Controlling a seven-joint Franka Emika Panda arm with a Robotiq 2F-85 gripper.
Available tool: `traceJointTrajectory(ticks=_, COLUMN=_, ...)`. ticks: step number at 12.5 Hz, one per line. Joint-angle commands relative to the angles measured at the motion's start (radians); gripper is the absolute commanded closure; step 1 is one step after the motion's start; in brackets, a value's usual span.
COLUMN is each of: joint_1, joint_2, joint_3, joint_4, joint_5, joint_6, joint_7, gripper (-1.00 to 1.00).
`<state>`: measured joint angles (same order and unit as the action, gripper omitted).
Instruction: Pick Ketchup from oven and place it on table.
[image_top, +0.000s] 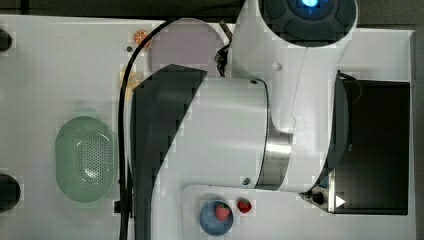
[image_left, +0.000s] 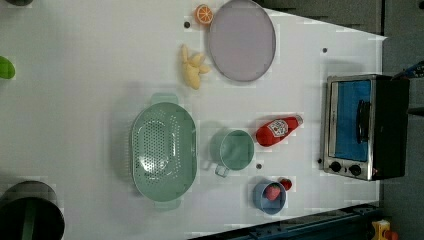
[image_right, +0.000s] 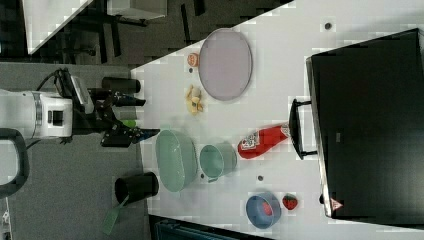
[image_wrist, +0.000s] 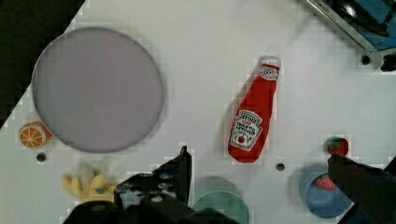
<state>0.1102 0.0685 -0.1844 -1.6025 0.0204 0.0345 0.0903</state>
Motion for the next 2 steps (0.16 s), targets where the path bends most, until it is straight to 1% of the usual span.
traceJointTrajectory(ticks=1, joint_1=0.012, joint_2=0.0, joint_3=0.008, joint_4=-0.002, joint_5=-0.01, joint_6=0.012, joint_7=0.033, gripper=-1.0)
traceJointTrajectory(ticks=2, joint_1=0.012, joint_2=0.0, joint_3=0.008, joint_4=-0.002, joint_5=-0.01, joint_6=0.012, joint_7=0.033, gripper=-1.0)
